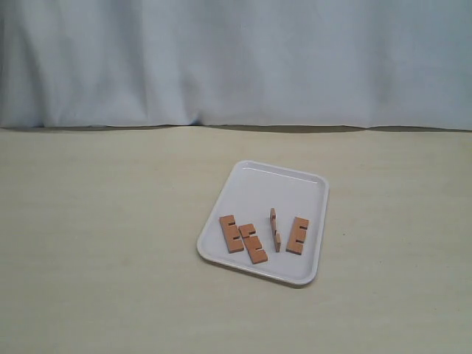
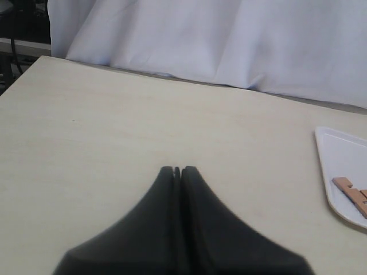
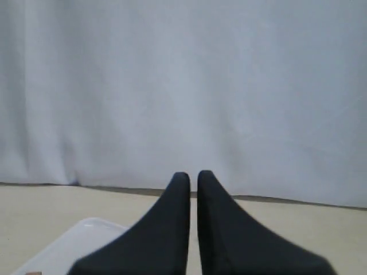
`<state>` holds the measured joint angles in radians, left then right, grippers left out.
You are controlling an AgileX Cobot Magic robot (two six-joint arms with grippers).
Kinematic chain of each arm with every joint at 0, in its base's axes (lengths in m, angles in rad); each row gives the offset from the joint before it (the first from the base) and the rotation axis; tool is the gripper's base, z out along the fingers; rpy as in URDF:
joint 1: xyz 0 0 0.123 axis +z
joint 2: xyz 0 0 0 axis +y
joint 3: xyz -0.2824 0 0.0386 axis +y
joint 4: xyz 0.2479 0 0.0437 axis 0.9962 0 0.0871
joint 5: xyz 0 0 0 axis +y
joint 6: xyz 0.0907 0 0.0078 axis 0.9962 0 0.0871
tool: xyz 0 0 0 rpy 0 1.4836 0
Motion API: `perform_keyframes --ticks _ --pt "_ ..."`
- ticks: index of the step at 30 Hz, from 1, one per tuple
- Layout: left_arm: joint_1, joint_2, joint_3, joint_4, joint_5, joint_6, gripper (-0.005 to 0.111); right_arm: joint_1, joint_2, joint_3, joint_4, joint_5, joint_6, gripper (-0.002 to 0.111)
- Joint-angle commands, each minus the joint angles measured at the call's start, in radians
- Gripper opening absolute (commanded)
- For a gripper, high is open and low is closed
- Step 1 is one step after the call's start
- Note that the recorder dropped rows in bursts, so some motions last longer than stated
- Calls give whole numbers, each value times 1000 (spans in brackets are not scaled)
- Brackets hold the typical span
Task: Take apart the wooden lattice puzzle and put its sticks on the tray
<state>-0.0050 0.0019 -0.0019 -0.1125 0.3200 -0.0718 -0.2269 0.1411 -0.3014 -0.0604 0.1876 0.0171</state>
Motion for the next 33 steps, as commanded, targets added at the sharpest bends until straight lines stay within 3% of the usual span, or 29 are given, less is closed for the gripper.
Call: perform_keyframes --ticks 1,24,29,33 --pt "-7 -2 2 -1 -11 -3 0 -6 -42 7 43 4 5 5" --pt "-7 -2 2 -1 -11 -3 0 -4 -141 0 161 24 -6 5" --pt "-7 -2 2 -1 -11 -3 0 -4 -141 9 354 65 -4 5" --pt "-7 -2 2 -1 -11 -3 0 -4 -141 62 388 48 -4 5"
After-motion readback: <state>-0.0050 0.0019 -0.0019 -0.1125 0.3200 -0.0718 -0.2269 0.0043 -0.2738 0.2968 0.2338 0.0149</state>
